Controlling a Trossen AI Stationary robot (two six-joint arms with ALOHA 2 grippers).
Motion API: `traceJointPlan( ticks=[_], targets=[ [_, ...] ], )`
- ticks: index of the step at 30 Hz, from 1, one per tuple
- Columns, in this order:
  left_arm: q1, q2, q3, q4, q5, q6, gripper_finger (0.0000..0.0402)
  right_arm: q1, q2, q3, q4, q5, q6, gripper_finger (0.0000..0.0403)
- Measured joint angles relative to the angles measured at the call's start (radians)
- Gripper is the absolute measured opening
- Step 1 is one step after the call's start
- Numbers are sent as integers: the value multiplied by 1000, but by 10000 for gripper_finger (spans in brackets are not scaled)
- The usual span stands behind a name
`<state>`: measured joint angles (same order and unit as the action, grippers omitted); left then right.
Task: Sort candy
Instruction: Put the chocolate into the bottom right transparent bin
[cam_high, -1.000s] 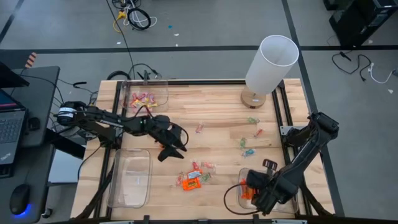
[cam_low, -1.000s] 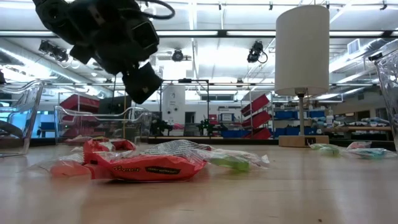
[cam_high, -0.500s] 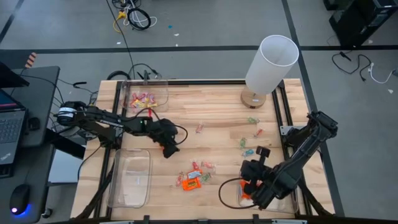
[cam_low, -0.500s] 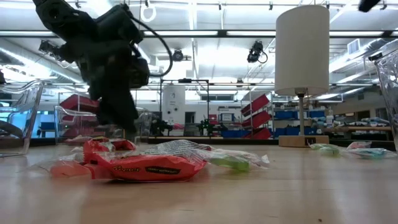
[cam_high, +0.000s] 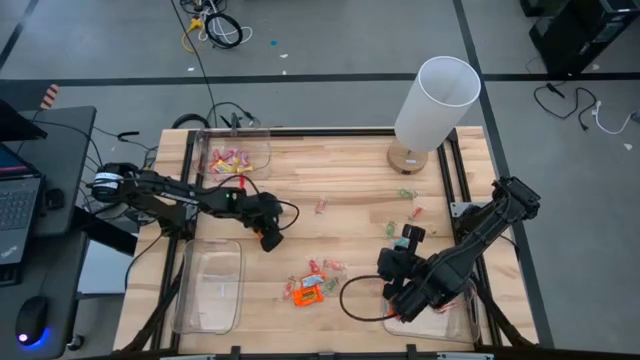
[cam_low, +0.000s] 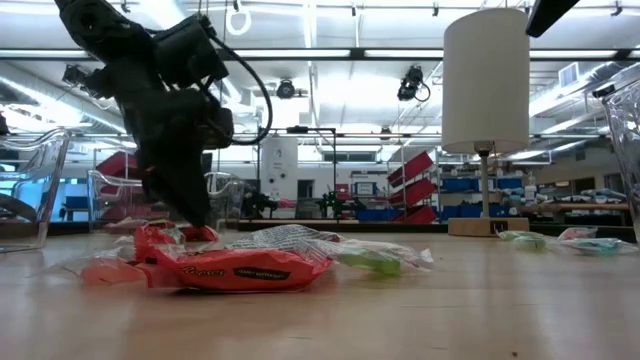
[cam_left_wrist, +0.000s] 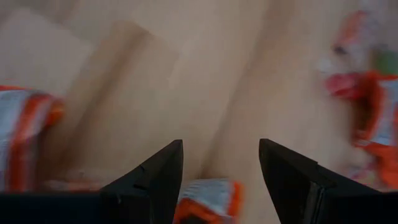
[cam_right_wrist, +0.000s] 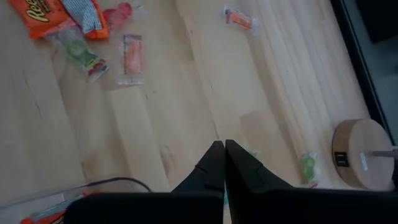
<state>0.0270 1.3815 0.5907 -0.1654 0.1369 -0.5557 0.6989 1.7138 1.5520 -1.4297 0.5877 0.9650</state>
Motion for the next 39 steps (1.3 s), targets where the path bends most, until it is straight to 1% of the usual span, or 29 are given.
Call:
traceJointPlan(
  ticks=[2, 4, 6, 9, 11, 13, 17, 23, 33, 39],
  targets=[
    [-17, 0, 37, -16, 25, 2, 214, -9, 0, 0, 1, 4, -10, 0],
    [-42, 0, 93, -74, 10, 24, 214, -17, 0, 0, 5, 17, -23, 0],
    [-74, 0, 154, -180, -50, 55, 214, -23, 0, 0, 7, 25, -29, 0],
    [-119, 0, 228, -324, -188, 76, 214, -28, 0, 0, 7, 32, -34, 0],
    [-142, 0, 248, -396, -264, 66, 214, -29, 0, 0, 7, 37, -34, 0],
    [-157, 0, 250, -433, -306, 33, 214, -29, 0, 0, 7, 42, -34, 0],
    [-172, 0, 237, -483, -323, -56, 214, -29, 0, 0, 8, 42, -34, 0],
    [-174, 17, 206, -491, -339, -149, 213, -29, 0, 0, 15, 51, -34, 0],
    [-180, 138, 205, -473, -349, -156, 213, -29, 0, -1, 25, 51, -34, 0],
    [-180, 143, 206, -458, -356, -132, 213, -29, 0, -1, 26, 51, -43, 0]
  ],
)
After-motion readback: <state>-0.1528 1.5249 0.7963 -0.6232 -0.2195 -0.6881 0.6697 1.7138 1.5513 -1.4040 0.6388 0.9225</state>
